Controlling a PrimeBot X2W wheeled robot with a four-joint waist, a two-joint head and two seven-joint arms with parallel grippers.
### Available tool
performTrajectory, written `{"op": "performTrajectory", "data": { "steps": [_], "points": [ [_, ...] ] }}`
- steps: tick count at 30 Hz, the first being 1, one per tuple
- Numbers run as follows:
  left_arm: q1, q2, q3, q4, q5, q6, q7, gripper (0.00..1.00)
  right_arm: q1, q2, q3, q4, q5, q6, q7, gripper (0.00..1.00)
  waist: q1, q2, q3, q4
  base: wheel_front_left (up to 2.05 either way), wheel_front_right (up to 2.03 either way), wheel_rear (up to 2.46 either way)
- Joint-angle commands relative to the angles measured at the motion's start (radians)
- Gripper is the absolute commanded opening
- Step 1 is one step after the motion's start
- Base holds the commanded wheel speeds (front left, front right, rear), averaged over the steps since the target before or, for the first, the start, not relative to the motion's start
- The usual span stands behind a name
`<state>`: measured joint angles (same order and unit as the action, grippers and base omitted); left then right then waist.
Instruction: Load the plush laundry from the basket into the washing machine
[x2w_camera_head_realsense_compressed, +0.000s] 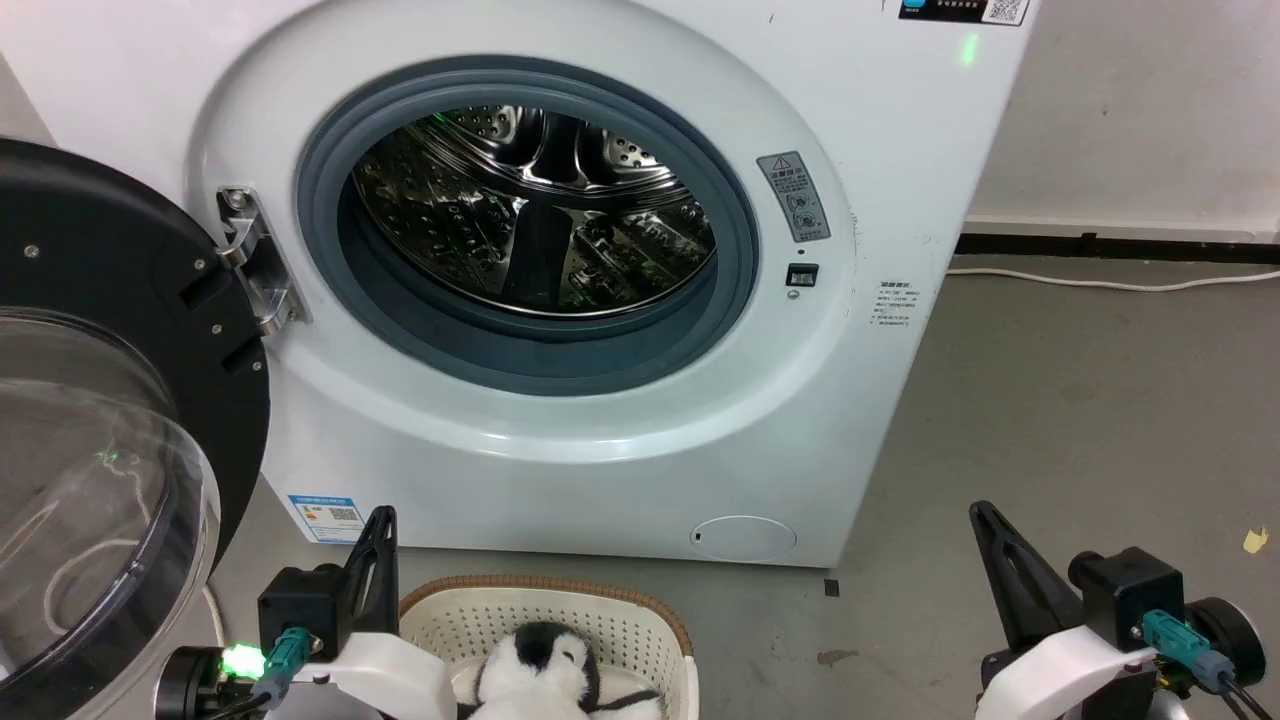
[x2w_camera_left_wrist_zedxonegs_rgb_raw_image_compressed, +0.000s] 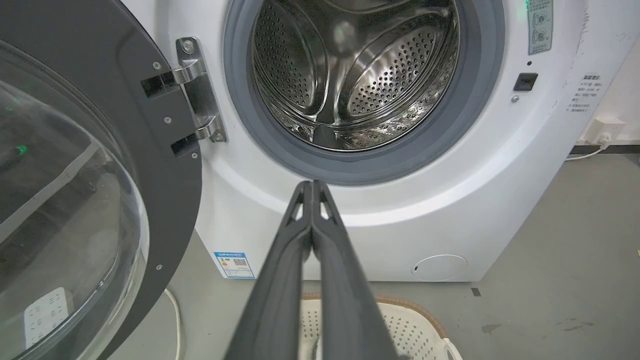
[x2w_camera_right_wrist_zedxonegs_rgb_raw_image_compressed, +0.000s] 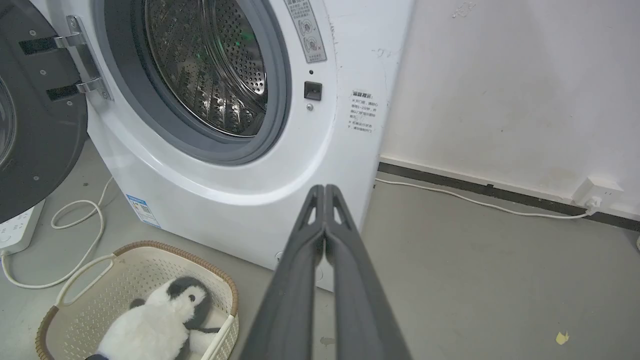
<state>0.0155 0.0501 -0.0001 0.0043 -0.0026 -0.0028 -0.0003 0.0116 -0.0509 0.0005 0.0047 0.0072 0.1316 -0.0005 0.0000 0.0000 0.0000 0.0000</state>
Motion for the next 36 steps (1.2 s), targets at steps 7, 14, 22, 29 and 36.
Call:
{"op": "performTrajectory", "data": {
  "steps": [7, 14, 22, 29, 36],
  "points": [
    [-0.015, 0.000, 0.000, -0.004, 0.003, 0.003, 0.000, 0.00, -0.012, 0.001, 0.000, -0.005, -0.007, -0.001, 0.000, 0.00, 0.0000, 0.0000, 0.000, 0.000, 0.00, 0.00, 0.00],
    [0.001, 0.000, -0.001, 0.000, 0.000, 0.000, -0.001, 1.00, 0.000, 0.000, 0.000, 0.001, 0.002, 0.000, -0.001, 1.00, 0.0000, 0.0000, 0.000, 0.000, 0.00, 0.00, 0.00],
    [0.003, 0.000, -0.015, 0.004, -0.006, 0.008, -0.017, 1.00, 0.003, 0.000, -0.009, -0.001, 0.015, 0.000, -0.017, 1.00, 0.0000, 0.0000, 0.000, -0.002, 0.00, 0.00, 0.00],
    [-0.006, 0.000, -0.030, 0.019, -0.015, 0.011, -0.032, 1.00, -0.002, 0.000, -0.014, -0.010, 0.023, 0.000, -0.032, 1.00, 0.0000, 0.0000, 0.029, -0.009, 0.00, 0.00, 0.00],
    [-0.026, 0.003, -0.039, 0.063, -0.025, 0.009, -0.047, 1.00, -0.018, 0.000, -0.009, -0.027, 0.029, 0.000, -0.047, 1.00, 0.0000, 0.0000, 0.080, -0.024, 0.00, 0.00, 0.00]
  ]
}}
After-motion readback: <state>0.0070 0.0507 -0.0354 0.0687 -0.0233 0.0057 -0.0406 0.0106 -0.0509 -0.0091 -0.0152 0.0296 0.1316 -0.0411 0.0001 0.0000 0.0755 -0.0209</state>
